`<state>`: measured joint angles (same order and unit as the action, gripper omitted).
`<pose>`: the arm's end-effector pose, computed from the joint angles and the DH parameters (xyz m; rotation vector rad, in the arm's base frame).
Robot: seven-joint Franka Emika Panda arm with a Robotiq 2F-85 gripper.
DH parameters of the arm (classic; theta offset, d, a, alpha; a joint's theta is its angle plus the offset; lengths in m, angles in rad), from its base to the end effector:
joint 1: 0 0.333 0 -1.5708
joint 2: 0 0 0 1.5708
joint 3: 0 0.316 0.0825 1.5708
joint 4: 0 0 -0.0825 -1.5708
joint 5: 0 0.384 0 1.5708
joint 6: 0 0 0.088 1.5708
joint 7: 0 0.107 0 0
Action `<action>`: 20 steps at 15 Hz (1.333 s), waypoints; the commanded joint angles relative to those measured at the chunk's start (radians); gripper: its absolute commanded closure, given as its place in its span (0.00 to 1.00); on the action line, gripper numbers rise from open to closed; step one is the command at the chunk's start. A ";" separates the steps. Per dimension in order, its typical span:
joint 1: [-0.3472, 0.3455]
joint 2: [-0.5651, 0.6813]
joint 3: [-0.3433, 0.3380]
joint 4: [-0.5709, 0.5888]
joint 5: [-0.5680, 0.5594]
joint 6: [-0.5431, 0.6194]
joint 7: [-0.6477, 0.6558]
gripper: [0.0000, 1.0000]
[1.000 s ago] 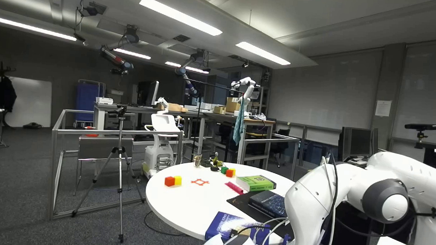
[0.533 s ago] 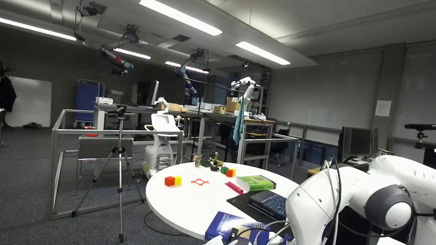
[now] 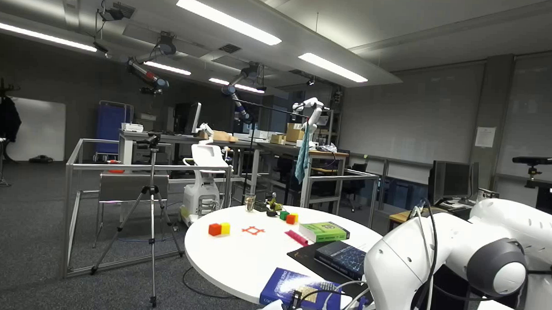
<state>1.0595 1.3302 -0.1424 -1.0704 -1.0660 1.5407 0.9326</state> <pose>0.4653 0.4961 0.0202 1.7172 0.4792 0.5236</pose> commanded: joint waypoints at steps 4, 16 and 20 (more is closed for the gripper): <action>0.029 0.029 -0.026 0.042 -0.016 -0.061 -0.014 0.81; 0.079 0.025 -0.078 0.040 -0.059 -0.192 -0.165 0.83; 0.078 0.019 -0.087 0.049 -0.053 -0.205 -0.191 0.83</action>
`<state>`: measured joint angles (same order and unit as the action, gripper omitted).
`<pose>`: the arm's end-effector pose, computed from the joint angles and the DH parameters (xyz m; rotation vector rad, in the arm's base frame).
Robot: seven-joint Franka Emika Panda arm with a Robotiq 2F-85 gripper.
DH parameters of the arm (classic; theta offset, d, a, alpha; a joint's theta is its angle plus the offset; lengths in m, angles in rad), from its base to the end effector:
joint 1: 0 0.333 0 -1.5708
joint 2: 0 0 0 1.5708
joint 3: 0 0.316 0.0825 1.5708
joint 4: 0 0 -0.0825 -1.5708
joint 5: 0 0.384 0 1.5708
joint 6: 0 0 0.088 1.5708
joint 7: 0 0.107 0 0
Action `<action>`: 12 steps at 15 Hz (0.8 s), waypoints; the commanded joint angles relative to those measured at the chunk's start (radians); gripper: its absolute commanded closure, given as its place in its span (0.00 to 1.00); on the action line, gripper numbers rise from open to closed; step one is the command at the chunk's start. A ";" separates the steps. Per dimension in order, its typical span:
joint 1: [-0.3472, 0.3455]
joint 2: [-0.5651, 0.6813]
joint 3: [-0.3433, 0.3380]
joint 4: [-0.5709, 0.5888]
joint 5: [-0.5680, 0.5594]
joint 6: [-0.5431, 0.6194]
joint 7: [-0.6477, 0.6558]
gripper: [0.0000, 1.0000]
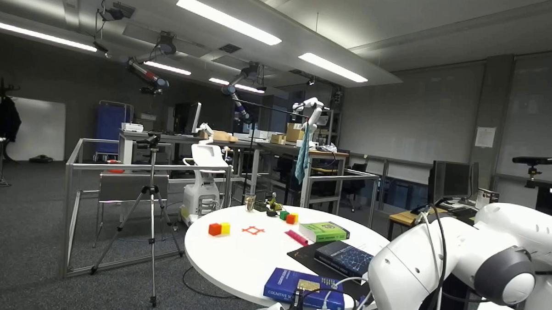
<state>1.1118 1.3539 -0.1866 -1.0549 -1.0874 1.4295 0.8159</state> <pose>0.4559 0.4952 0.0267 1.5498 0.5147 0.4618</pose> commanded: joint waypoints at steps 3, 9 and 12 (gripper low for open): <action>0.021 -0.004 -0.045 0.039 -0.028 -0.088 -0.092 0.83; 0.018 -0.021 -0.064 0.052 -0.017 -0.098 -0.060 0.83; 0.016 -0.032 -0.081 0.069 -0.011 -0.106 -0.053 0.83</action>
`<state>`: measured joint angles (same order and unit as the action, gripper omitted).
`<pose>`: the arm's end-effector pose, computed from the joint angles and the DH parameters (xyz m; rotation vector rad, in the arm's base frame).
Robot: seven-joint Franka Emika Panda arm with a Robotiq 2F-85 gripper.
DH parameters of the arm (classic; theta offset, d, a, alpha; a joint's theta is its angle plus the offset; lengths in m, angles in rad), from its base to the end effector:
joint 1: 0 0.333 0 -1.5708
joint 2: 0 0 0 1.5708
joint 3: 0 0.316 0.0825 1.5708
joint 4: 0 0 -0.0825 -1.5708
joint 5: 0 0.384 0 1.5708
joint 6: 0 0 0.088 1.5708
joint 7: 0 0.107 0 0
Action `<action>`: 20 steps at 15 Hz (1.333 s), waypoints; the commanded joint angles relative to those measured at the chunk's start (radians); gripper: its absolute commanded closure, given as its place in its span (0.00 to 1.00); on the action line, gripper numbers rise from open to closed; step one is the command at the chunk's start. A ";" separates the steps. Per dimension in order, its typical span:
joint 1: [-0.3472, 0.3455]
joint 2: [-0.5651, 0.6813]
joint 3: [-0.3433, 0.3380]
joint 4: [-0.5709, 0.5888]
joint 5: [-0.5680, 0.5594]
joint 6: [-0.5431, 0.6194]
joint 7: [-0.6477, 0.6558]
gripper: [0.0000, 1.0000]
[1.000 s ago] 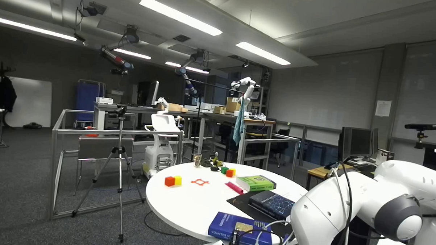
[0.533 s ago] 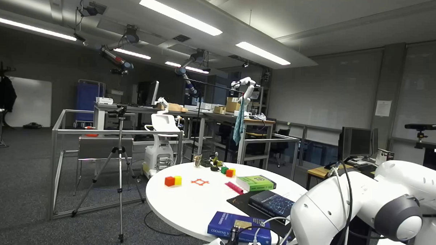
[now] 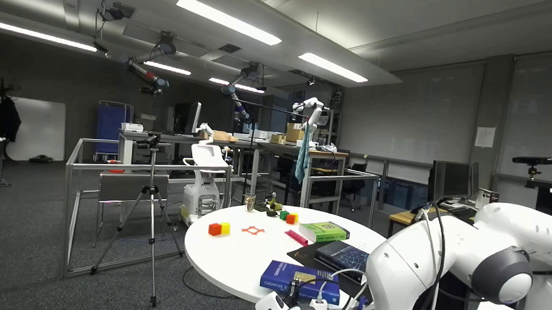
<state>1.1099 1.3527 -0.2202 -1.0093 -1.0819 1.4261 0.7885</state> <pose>0.4731 0.5002 0.0486 1.5522 0.4874 0.4818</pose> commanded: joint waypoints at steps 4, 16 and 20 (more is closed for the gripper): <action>0.010 -0.052 -0.070 0.044 -0.004 -0.130 -0.033 0.83; -0.077 -0.174 -0.082 0.024 0.095 -0.256 -0.034 0.83; -0.113 -0.219 -0.082 0.005 0.128 -0.272 -0.040 0.83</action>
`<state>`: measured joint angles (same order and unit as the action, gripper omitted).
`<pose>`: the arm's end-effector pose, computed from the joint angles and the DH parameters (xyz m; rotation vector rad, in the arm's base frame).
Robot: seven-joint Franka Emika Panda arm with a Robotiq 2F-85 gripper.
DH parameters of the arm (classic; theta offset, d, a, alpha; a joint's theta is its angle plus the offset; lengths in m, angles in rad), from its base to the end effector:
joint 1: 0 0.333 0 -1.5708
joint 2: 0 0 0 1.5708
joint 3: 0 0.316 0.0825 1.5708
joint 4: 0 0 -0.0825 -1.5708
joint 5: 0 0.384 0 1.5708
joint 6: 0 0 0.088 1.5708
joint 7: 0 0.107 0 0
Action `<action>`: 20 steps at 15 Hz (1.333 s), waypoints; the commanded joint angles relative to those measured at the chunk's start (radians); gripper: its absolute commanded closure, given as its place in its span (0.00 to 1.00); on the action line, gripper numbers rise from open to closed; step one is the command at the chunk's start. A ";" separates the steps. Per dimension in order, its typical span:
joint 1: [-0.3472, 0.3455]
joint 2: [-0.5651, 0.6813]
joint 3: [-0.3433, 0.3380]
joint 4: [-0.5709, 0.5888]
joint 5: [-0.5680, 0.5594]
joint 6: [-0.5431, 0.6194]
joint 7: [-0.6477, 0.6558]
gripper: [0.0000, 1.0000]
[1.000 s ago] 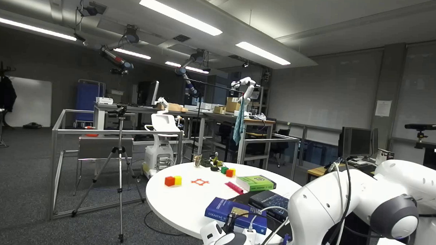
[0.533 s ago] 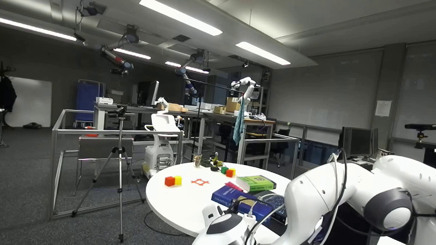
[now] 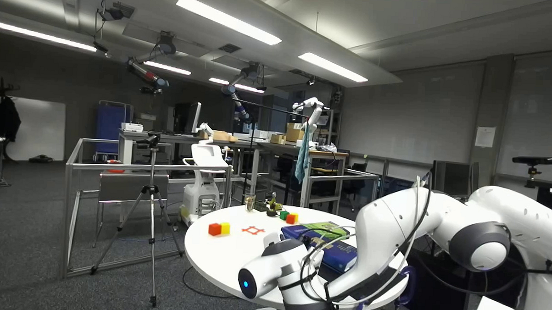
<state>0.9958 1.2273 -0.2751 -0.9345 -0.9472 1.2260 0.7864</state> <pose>0.5476 0.4452 0.1692 1.6489 0.0983 0.3307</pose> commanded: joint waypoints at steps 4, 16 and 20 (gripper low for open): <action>-0.029 -0.131 -0.028 -0.095 0.017 -0.071 -0.039 0.83; -0.076 -0.266 -0.030 -0.292 0.011 -0.038 -0.040 0.83; -0.088 -0.311 -0.029 -0.358 0.010 -0.025 -0.031 0.83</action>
<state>0.8938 1.0325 -0.2808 -1.1644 -0.9038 1.2214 0.7771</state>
